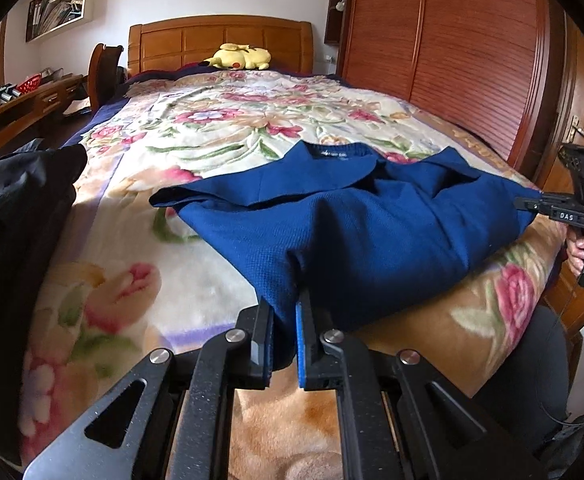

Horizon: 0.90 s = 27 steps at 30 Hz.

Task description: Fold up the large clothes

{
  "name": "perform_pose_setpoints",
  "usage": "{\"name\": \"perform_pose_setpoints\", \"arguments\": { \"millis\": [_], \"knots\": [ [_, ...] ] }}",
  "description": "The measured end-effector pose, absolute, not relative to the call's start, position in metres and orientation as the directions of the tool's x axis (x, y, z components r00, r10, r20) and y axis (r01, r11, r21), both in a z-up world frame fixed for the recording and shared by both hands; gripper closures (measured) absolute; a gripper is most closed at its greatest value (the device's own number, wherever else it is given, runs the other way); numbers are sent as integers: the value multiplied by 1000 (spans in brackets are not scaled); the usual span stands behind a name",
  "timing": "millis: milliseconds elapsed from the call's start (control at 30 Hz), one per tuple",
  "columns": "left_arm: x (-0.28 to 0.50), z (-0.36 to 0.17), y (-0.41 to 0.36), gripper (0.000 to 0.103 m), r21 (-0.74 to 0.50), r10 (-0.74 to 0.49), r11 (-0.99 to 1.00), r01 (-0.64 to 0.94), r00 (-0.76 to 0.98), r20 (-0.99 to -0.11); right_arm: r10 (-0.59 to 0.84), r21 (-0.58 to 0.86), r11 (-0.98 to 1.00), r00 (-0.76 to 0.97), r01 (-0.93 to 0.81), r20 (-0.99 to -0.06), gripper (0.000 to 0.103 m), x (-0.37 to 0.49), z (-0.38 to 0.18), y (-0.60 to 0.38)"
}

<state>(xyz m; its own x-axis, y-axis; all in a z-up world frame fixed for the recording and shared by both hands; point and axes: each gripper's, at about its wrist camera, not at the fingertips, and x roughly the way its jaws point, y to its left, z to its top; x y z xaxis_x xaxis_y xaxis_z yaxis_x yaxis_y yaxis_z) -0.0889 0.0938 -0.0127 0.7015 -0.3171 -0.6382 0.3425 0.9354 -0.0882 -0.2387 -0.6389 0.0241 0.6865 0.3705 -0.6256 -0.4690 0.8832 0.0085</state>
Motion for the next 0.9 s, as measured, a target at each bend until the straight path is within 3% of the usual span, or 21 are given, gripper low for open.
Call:
{"name": "perform_pose_setpoints", "arguments": {
  "millis": [267, 300, 367, 433, 567, 633, 667, 700, 900],
  "knots": [
    [-89, -3, 91, 81, -52, -271, 950, 309, 727, -630, 307, -46, 905, 727, -422, -614, 79, -245, 43, -628],
    [-90, 1, 92, 78, -50, -269, 951, 307, 734, -624, 298, -58, 907, 734, -416, -610, 74, -246, 47, -628],
    [-90, 8, 94, 73, -53, -272, 951, 304, 747, -607, 285, -78, 910, 750, -408, -597, 74, -251, 53, -624],
    [-92, 14, 96, 60, -57, -276, 952, 301, 764, -583, 286, -86, 908, 759, -409, -585, 73, -254, 59, -620],
    [-89, 31, 99, 56, -70, -291, 950, 303, 784, -549, 281, -113, 904, 772, -412, -571, 66, -253, 67, -608],
    [-83, 38, 98, 35, -55, -274, 955, 291, 797, -538, 269, -139, 900, 777, -413, -569, 62, -251, 67, -603],
    [-80, 42, 97, 32, -52, -272, 956, 290, 802, -531, 258, -156, 900, 785, -408, -563, 54, -250, 67, -601],
    [-76, 46, 95, 32, -50, -274, 955, 292, 807, -523, 243, -175, 901, 796, -397, -555, 48, -250, 69, -599],
    [-52, 56, 85, 22, -52, -266, 959, 278, 824, -500, 245, -177, 904, 810, -390, -533, 46, -245, 74, -594]
  ]
}}
